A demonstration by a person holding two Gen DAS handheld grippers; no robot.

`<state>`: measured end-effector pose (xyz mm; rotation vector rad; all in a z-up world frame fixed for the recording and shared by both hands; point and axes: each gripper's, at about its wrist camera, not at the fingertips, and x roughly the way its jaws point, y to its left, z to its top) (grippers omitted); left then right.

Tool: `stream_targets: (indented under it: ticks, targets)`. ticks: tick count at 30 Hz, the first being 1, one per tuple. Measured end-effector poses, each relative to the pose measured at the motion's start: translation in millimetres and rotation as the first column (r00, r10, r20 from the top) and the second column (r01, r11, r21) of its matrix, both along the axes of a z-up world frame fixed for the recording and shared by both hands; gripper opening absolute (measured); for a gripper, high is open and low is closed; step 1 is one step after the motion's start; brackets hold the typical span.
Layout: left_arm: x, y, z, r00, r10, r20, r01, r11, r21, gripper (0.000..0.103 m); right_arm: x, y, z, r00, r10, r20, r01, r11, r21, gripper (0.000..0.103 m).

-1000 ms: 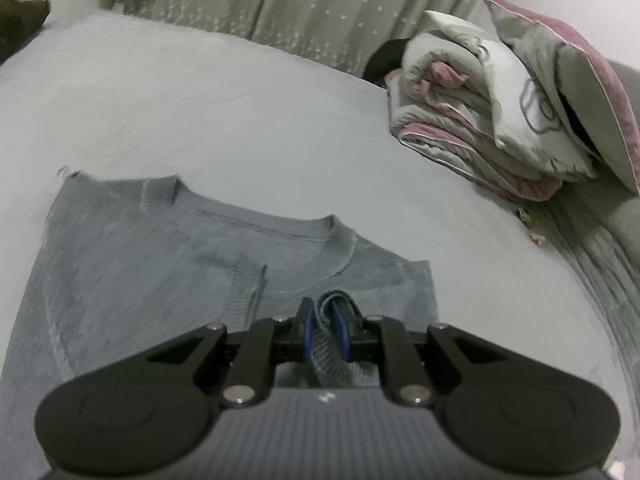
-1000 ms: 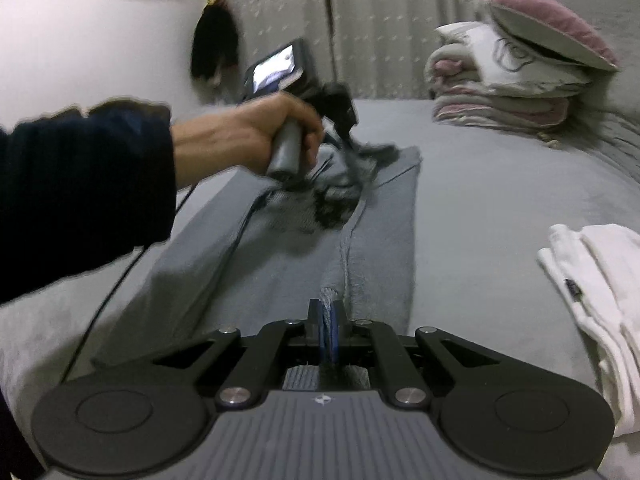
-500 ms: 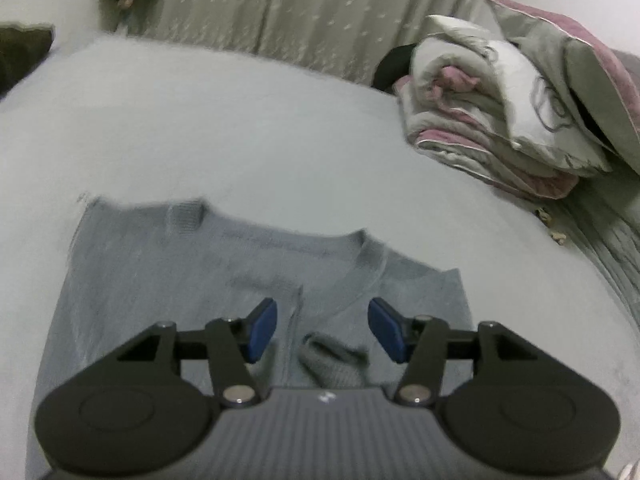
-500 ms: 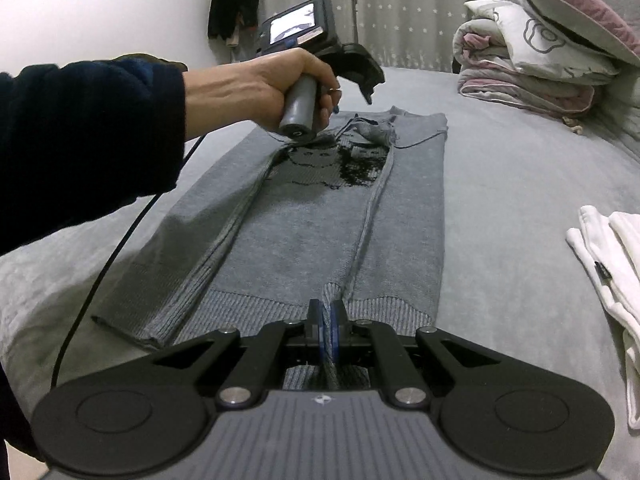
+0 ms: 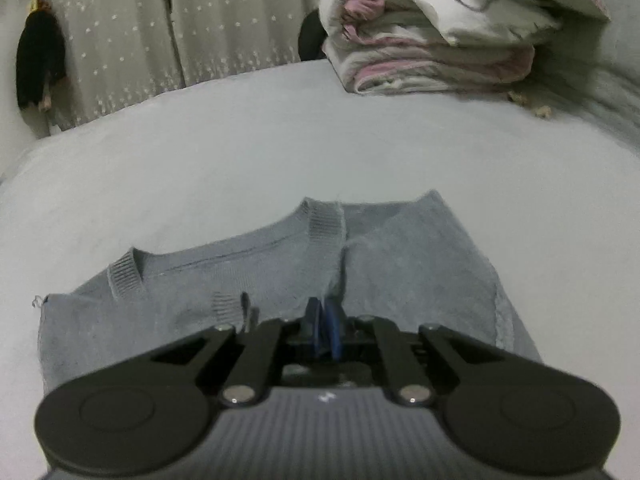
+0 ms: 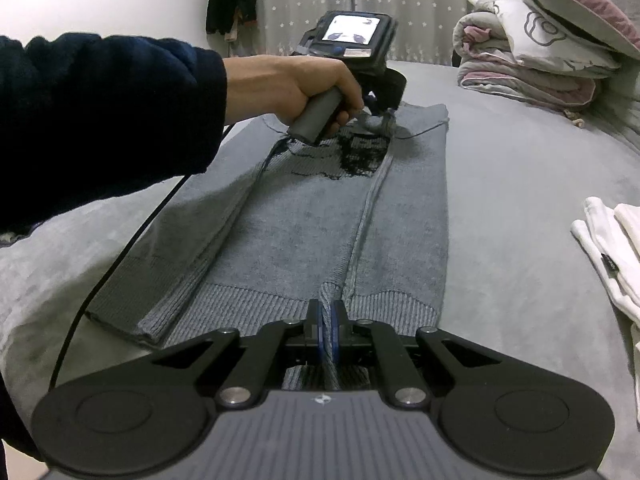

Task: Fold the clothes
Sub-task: 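Fold the other side over the center with both grippers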

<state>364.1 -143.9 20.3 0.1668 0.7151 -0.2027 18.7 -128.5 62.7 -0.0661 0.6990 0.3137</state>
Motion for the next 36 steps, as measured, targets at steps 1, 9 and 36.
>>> stream_targets:
  ticks: [1, 9, 36]
  targets:
    - [-1, 4, 1, 1.000, 0.008, 0.003, -0.008, 1.000, -0.015, 0.005, -1, 0, 0, 1.000, -0.003, 0.003, 0.003, 1.000, 0.003, 0.007]
    - [-3, 47, 41, 0.996, 0.087, 0.003, -0.084, 0.969, -0.233, 0.005, -5, -4, 3, 0.999, -0.029, 0.025, 0.028, 0.999, 0.025, 0.007]
    - [11, 131, 48, 0.944, 0.306, -0.123, -0.330, 0.898, -0.290, 0.005, -13, 13, 4, 0.996, 0.050, 0.068, -0.047, 0.998, -0.047, 0.007]
